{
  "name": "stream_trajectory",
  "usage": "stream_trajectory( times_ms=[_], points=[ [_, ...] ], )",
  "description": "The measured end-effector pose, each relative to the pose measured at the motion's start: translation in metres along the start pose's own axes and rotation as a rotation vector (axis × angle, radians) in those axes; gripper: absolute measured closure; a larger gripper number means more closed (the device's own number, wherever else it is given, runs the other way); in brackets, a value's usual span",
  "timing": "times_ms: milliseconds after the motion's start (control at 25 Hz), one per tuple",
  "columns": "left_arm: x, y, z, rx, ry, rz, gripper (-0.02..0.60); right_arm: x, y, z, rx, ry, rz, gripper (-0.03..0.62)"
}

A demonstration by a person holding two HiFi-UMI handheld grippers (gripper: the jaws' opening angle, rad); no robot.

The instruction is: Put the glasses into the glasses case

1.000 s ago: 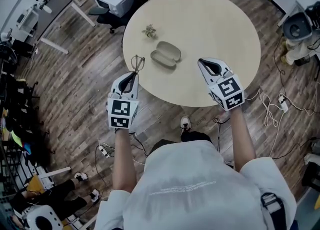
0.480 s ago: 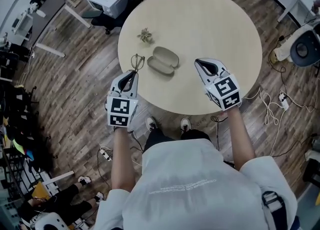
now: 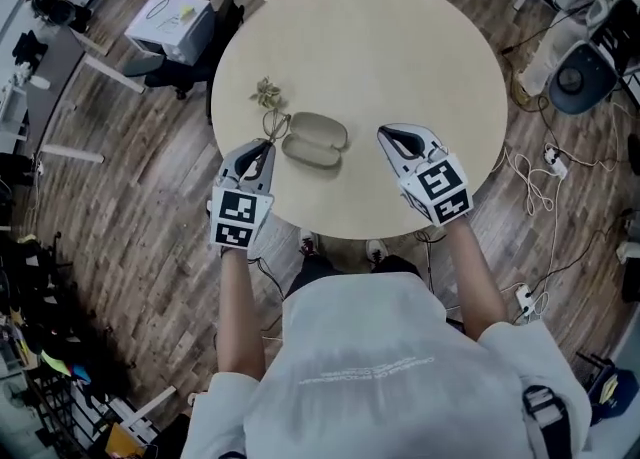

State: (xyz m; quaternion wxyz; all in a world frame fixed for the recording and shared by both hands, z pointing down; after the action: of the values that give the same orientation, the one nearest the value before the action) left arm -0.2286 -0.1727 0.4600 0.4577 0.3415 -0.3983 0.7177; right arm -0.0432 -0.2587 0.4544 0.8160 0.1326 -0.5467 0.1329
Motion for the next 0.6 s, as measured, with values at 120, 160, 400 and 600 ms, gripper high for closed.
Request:
stream_trajectory(
  times_ms=[120, 160, 400, 600],
  points=[
    [0.006, 0.014, 0.018, 0.080, 0.002, 0.027, 0.559, 0.000, -0.004, 0.009, 0.065, 0.019, 0.031, 0.592],
    [0.009, 0.018, 0.024, 0.107, 0.004, 0.035, 0.560, 0.001, -0.005, 0.011, 0.085, 0.025, 0.042, 0.594],
    [0.029, 0.033, 0.057, 0.262, 0.026, 0.105, 0.559, 0.008, -0.008, 0.027, 0.196, 0.061, 0.095, 0.594],
    [0.053, 0.033, 0.087, 0.423, 0.068, 0.213, 0.560, 0.019, -0.005, 0.040, 0.273, 0.097, 0.140, 0.594]
  ],
)
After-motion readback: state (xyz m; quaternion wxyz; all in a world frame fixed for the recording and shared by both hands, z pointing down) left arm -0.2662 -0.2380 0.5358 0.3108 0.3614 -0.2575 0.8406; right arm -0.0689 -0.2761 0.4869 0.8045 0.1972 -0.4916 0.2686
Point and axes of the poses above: the fingertips, and each gripper's own axes: z forward along the fingers, y to its left, x out of its underside, the point moved 1 cm from there along -z, backward along the fingers, and after that the axes turned 3 degrees about -y, right-handed, at the moved point
